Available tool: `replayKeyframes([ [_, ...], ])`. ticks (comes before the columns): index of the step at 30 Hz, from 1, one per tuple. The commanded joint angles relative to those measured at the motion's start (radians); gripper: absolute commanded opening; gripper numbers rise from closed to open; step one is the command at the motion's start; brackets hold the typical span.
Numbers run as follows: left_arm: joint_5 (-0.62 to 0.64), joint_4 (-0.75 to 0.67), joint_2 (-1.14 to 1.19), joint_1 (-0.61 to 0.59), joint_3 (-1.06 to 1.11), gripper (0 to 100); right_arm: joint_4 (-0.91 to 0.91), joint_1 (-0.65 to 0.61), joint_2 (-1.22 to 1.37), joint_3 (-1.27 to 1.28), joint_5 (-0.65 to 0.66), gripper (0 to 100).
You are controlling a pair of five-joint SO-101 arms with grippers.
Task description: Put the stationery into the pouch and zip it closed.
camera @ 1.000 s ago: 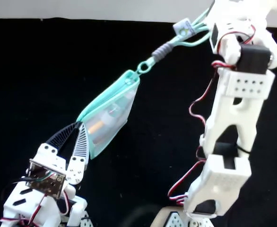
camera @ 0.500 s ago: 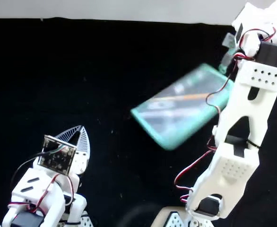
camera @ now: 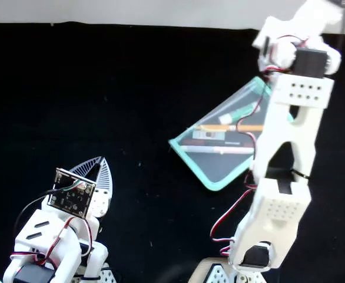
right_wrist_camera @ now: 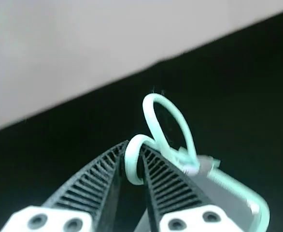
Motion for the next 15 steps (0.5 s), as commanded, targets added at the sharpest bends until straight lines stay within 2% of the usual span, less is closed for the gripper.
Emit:
replayKeyframes([
  [1, -0.008, -0.005, -0.001, -0.001, -0.001, 1, 0.131, -0.101, -0.021, -0.033, 0.012, 0.6],
  [6, -0.008, -0.005, -0.001, -0.001, 0.001, 1, 0.306, -0.234, -0.024, -0.035, 0.031, 0.9],
  [9, -0.008, 0.002, -0.001, -0.001, 0.001, 1, 0.306, -0.286, -0.024, -0.025, 0.103, 0.9],
  [15, -0.008, 0.002, -0.001, -0.001, 0.002, 1, 0.308, -0.453, -0.021, -0.022, 0.109, 1.0],
])
